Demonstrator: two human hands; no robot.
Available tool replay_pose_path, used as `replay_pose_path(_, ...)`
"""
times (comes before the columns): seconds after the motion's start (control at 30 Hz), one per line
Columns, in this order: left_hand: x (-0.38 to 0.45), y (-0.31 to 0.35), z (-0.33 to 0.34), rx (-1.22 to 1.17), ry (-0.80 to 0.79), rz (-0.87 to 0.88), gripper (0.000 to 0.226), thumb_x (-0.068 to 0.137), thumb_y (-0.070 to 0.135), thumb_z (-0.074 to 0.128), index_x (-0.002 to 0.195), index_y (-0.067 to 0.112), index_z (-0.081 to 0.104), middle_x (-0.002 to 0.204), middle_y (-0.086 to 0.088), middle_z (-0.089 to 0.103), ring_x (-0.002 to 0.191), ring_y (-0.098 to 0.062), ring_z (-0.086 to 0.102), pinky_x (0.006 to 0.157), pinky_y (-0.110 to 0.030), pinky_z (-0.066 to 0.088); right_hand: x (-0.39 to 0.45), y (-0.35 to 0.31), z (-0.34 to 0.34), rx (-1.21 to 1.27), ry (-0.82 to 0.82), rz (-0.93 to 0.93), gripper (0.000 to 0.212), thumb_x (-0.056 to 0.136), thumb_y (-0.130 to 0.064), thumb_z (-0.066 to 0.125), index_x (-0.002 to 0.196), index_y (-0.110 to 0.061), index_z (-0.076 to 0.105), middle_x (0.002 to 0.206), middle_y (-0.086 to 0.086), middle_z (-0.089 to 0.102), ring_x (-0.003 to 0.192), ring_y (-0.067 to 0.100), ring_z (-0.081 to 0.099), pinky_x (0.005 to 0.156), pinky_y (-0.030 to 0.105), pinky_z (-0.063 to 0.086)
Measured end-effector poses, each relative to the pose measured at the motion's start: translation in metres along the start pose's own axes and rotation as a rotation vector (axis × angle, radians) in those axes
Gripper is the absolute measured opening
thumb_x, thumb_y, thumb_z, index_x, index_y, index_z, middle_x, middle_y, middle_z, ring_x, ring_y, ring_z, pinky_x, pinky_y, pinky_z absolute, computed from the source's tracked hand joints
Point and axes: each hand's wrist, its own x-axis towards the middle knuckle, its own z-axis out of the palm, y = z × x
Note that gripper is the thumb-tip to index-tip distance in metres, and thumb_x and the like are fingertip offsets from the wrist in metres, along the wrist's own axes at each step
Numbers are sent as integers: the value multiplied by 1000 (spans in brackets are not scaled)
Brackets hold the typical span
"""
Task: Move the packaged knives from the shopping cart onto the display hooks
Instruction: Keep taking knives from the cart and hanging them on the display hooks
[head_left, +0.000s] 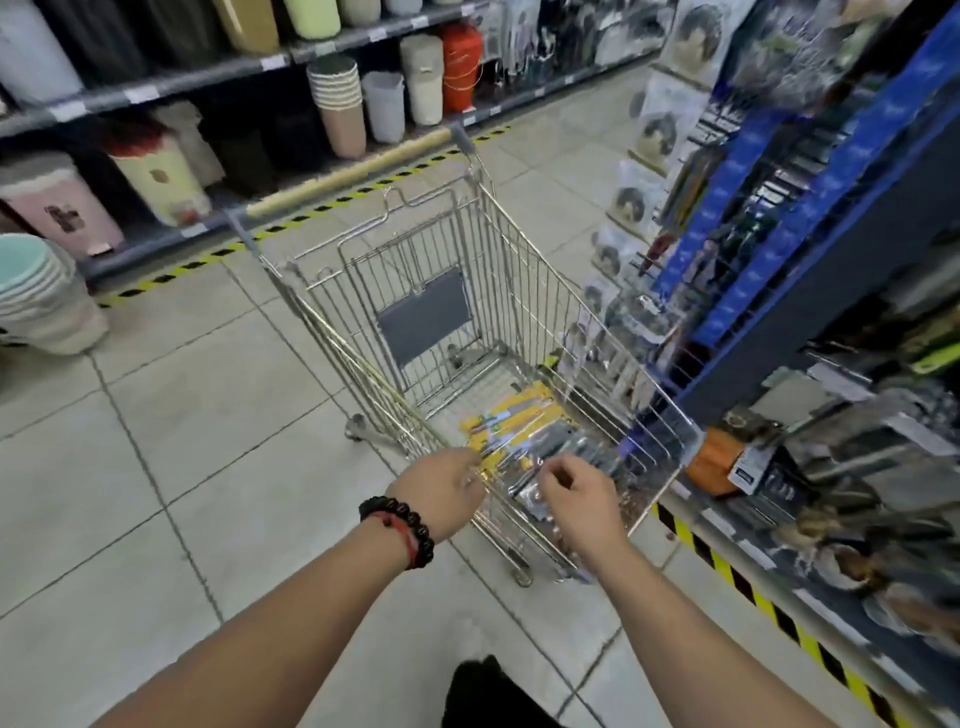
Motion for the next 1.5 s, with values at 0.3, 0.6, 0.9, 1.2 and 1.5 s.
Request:
replay_pose_path(0.3,155,-35,-58,39,-147,72,36,95,24,47,129,24,56,137,3,54,121,-18,53,103,-34,43,142,-32,68,118,73,163,7,90,-17,58,89,-19,65,78,-4,65,74,19,62,64,29,48)
replay_pose_path(0.6,298,-65,-56,38,-434,52,35,91,23,53,126,22,57,127,1,58,99,-16,58,81,-21,42,214,-24,100,173,177,475,8,88,-15,61,94,-15,67,81,-3,64,78,19,62,68,27,47)
replay_pose_path(0.9,430,-104,16,175,-658,134,39,94,22,43,132,21,52,142,1,48,125,-20,48,100,-21,32,272,32,156,206,250,903,40,91,-28,60,130,-20,60,120,5,67,107,24,61,78,22,38)
replay_pose_path(1.2,493,-154,142,92,-767,-4,56,92,15,54,145,14,34,146,-9,43,123,-26,50,91,-25,41,355,127,220,107,158,1034,59,93,-25,57,145,-8,35,150,18,31,137,34,32,107,36,31)
replay_pose_path(1.5,508,-173,206,43,-608,-99,23,86,16,61,106,17,50,103,-4,63,89,-25,63,85,-38,54,362,141,271,-199,93,829,54,91,-29,47,145,-29,36,142,6,36,129,29,37,102,41,42)
